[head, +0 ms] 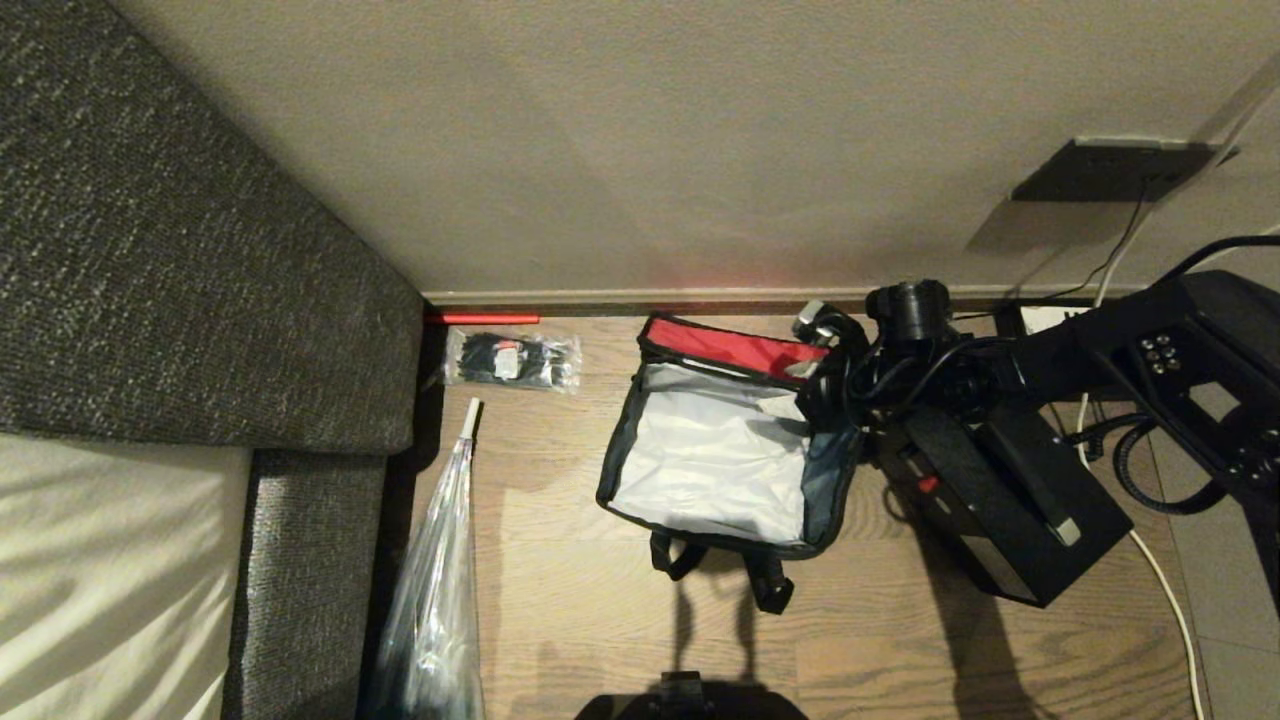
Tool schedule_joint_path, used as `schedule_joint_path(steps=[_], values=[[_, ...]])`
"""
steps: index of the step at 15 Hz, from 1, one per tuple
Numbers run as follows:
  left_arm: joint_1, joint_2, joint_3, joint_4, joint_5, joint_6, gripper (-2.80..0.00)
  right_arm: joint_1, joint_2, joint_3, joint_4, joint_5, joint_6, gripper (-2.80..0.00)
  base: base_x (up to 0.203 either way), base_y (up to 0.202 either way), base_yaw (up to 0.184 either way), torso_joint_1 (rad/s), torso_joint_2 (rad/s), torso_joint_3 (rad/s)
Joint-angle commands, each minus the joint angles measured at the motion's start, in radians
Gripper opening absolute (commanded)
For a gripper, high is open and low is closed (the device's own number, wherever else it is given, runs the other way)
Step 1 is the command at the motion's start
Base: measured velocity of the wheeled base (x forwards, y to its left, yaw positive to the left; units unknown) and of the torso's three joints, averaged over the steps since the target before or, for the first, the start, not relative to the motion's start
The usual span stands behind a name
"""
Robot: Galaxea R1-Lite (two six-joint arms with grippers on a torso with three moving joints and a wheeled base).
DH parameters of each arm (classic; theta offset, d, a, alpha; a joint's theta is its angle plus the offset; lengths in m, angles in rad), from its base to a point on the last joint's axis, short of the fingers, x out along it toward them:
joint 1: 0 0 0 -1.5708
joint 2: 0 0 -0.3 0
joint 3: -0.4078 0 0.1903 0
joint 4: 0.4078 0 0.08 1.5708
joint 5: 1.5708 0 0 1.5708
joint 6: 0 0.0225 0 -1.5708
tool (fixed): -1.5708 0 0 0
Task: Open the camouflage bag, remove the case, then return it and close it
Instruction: Grip the handle again
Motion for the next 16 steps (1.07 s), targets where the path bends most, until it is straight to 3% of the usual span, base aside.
schedule_joint_path(steps=[1, 5, 6, 8, 10, 12, 15, 16], values=[[0.001, -0.002, 0.003, 0.0, 0.0, -0.001, -2.8, -0.001, -0.106, 0.069, 0.02, 0.002, 0.065, 0.0, 0.0, 0.0, 0.0, 0.0, 0.0, 0.0], [-0.001, -0.002, 0.002, 0.0, 0.001, -0.001, -2.8, -0.001, -0.301, 0.306, 0.059, -0.005, 0.27, 0.0, 0.0, 0.0, 0.0, 0.0, 0.0, 0.0], [0.001, -0.002, 0.002, 0.0, 0.0, -0.001, -2.8, -0.001, -0.359, 0.375, 0.071, -0.015, 0.335, -2.8, 0.0, 0.0, 0.0, 0.0, 0.0, 0.0], [0.001, -0.002, 0.002, 0.0, 0.002, -0.001, -2.8, -0.002, -0.455, 0.474, 0.121, -0.097, 0.437, -2.8, 0.0, 0.0, 0.0, 0.0, 0.0, 0.0], [0.001, -0.002, 0.002, 0.0, 0.002, -0.001, -2.8, -0.011, -0.538, 0.565, 0.199, -0.174, 0.476, -2.8, 0.0, 0.0, 0.0, 0.0, 0.0, 0.0], [0.001, -0.002, 0.002, 0.0, 0.002, -0.001, -2.8, -0.018, -0.608, 0.671, 0.241, -0.234, 0.475, -2.8, 0.0, 0.0, 0.0, 0.0, 0.0, 0.0], [0.001, -0.002, 0.002, 0.0, 0.0, -0.001, -2.8, -0.03, -0.617, 0.713, 0.237, -0.524, 0.395, -2.8, 0.0, 0.0, 0.0, 0.0, 0.0, 0.0], [0.001, -0.002, 0.002, 0.0, 0.001, -0.001, -2.8, -0.069, -0.596, 0.707, 0.232, -0.587, 0.363, -2.8, 0.0, 0.0, 0.0, 0.0, 0.0, 0.0]])
